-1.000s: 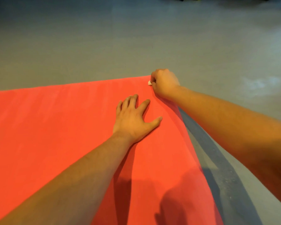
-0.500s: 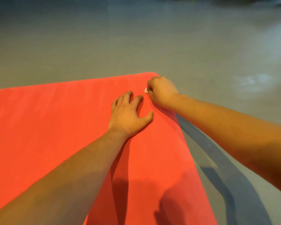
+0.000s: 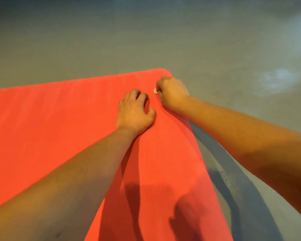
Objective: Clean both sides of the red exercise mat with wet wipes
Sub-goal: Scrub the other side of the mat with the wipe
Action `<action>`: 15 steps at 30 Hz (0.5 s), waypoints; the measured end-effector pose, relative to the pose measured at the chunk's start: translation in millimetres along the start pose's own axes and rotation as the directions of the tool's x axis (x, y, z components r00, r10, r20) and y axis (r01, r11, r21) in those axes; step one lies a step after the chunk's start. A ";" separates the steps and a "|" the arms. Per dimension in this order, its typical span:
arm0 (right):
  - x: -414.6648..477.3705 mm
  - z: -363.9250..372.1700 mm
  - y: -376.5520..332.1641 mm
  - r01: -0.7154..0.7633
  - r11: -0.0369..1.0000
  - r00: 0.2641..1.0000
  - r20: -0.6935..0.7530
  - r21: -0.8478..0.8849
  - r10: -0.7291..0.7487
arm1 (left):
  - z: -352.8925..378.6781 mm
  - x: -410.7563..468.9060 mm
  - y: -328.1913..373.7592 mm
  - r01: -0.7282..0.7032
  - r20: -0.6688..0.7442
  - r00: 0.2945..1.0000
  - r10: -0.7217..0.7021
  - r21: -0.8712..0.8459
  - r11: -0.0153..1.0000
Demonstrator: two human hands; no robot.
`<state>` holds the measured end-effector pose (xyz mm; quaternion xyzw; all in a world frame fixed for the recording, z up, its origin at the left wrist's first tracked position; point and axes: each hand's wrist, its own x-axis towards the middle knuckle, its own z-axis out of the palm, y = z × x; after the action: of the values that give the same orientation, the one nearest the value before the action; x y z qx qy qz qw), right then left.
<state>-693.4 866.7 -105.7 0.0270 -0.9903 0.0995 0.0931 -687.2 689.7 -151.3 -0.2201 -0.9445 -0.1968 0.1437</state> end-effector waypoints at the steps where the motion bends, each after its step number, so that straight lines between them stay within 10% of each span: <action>1: -18.9 -1.3 -1.5 0.030 0.999 1.000 -0.007 0.021 -0.030 | -0.9 -0.4 0.8 0.001 -0.004 1.000 -0.001 -0.005 1.000; 7: -102.7 -6.2 -11.1 0.220 0.974 0.975 -0.014 0.044 -0.220 | 2.9 0.0 -1.1 -0.016 -0.011 1.000 0.015 -0.033 0.999; 15: -14.9 -1.6 -18.1 0.024 0.996 0.999 0.024 -0.087 -0.022 | 2.4 2.2 -2.5 -0.036 0.003 0.999 0.036 -0.009 0.999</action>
<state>-677.2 849.9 -103.5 0.0356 -0.9943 0.0546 0.0840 -690.7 689.5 -153.4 -0.2379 -0.9398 -0.1981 0.1450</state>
